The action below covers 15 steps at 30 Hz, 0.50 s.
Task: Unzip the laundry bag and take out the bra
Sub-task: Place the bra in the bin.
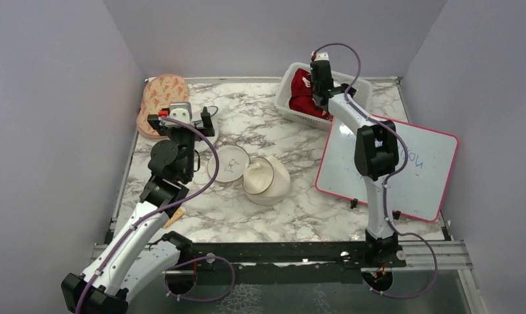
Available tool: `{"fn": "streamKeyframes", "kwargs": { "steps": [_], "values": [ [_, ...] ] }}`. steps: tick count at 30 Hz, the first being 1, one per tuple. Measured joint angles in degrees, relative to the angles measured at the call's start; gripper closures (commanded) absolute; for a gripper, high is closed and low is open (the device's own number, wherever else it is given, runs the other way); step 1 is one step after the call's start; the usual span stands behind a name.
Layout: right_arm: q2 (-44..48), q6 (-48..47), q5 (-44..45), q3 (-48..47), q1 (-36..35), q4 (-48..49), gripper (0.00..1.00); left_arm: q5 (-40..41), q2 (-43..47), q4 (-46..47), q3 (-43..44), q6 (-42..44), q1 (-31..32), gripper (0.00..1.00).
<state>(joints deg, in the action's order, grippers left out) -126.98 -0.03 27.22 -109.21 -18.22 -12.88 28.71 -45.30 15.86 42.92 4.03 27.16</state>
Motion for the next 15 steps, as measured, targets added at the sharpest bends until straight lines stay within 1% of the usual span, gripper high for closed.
{"fn": "streamKeyframes", "kwargs": {
  "steps": [3,5,6,8,9,10,13,15],
  "values": [
    [-3.9,1.9,-3.4,-1.2,0.0,-3.7,0.84,0.0,0.0,0.0,0.0,0.0,0.0,0.08],
    [-5.9,2.8,-5.0,-4.4,0.0,-6.2,0.75,0.0,0.0,0.0,0.0,0.0,0.0,0.08],
    [-6.5,3.1,-5.7,-6.3,0.0,-7.7,0.70,0.0,0.0,0.0,0.0,0.0,0.0,0.08],
    [-7.0,3.5,-7.0,-9.6,0.2,-10.4,0.54,0.0,0.0,0.0,0.0,0.0,0.1,0.08],
    [-6.9,3.8,-7.5,-11.0,0.2,-11.5,0.47,0.0,0.0,0.0,0.0,0.0,0.1,0.08],
    [-6.7,3.9,-7.9,-12.0,0.2,-12.3,0.43,0.0,0.0,0.0,0.0,0.0,0.2,0.08],
    [-4.6,4.5,-8.9,-12.3,0.2,-14.5,0.36,0.0,0.0,0.0,0.0,0.0,0.2,0.08],
    [-1.5,4.7,-9.7,-9.7,0.2,-14.9,0.34,0.0,0.0,0.0,0.0,0.0,0.3,0.08]
  ]
}}
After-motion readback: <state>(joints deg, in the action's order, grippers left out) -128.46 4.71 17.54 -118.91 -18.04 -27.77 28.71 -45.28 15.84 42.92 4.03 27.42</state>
